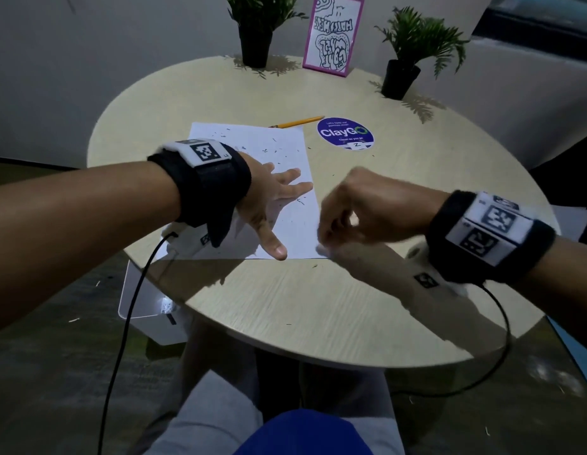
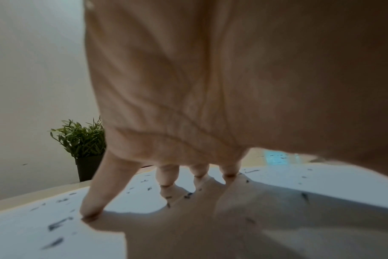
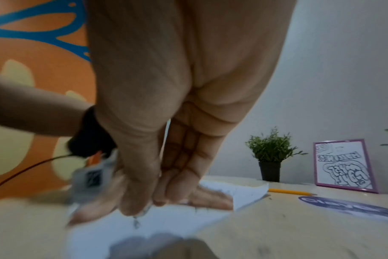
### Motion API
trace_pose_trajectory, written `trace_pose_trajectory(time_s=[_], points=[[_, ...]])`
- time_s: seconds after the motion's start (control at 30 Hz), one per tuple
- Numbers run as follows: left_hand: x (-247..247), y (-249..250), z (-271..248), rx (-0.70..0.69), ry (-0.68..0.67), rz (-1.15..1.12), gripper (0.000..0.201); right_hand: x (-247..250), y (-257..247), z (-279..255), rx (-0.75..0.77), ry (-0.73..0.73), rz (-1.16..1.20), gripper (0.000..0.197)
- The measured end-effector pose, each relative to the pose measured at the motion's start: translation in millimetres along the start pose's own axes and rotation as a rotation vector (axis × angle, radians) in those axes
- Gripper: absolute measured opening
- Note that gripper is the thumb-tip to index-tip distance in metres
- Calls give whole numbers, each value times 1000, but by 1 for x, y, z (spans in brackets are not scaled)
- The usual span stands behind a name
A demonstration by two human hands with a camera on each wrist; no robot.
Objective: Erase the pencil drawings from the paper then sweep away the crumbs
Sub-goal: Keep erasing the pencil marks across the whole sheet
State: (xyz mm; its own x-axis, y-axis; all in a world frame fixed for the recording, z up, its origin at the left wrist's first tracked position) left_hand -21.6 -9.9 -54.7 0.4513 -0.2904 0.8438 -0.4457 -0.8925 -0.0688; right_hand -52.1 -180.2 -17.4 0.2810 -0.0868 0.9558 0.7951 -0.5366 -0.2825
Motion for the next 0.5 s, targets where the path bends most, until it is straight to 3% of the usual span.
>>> trace_pose_trajectory(time_s=[0.1, 0.27, 0.37, 0.5], points=[[4, 4, -5, -9, -4, 25, 132, 18, 8, 31, -55, 127, -1, 14], [10, 14, -11, -15, 27, 65, 109, 4, 6, 60, -79, 77, -63, 13], [6, 6, -5, 2, -1, 29, 128, -8, 5, 30, -80, 35, 1, 8], [3, 4, 0, 29, -27, 16, 138, -8, -5, -5, -50, -157, 13, 8]])
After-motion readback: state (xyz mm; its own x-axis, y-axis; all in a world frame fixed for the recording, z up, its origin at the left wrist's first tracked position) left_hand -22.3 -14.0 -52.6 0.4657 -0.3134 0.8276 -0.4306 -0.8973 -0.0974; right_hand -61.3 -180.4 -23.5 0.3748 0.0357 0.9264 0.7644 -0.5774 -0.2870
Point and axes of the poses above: each hand's wrist, its own z-axis towards the middle knuckle, its own x-axis out of the back of the hand, y = z × x, the point moved 3 cm from there along z, towards the middle knuckle, and after that the axes turned 5 degrees about y, right-handed, at the moved point
